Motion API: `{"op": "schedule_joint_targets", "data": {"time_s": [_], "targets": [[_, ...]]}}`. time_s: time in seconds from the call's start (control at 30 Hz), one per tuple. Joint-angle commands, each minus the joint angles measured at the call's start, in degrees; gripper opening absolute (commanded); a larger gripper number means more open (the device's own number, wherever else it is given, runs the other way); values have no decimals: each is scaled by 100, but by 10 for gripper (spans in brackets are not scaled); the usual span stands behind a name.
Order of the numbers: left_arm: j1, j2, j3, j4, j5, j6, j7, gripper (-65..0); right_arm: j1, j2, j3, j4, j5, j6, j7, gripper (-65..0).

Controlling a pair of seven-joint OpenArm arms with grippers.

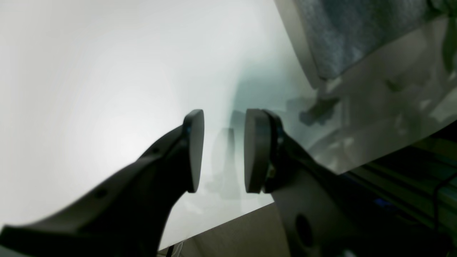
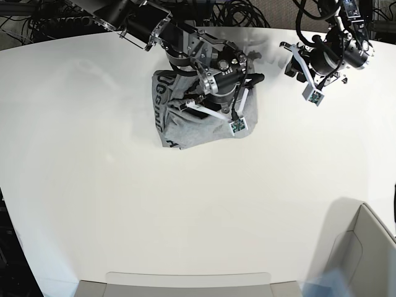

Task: Fold the T-shirt properly
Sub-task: 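Grasp the folded bundle with the right gripper and press it together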

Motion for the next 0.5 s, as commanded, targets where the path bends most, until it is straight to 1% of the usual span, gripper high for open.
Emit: {"op": "schedule_joint_targets", "data": {"time_s": [0.0,0.07,0.13,0.2,0.23,0.33,0.47], "targets": [[-1,-48,-3,91,-70,-8,-55,-462,149,-96,-117,11,-48,-38,-63,-512],[-1,-48,-3,91,-70,-8,-55,-462,246,-104,-355,-103,-48,-38,-63,-432],[-1,-48,-3,91,-70,-8,-55,-462,343,-113,-583,-139,-48,-38,-63,-377],[-1,-48,-3,91,-70,-8,-55,-462,475,-113,-952,-139,-48,-38,-76,-334],[-1,-48,-3,91,-70,-8,-55,-462,545,-113,-1146,-139,-48,-38,-76,-321],[-1,-48,-3,91,-70,-8,-55,-462,782,-131,-1612,-227,-48,-30,-76,-316],[113,-39,-3,91,-70,-8,-55,-462,1204,-403,-2183,-956,-48,-30,-71,-316]]}}
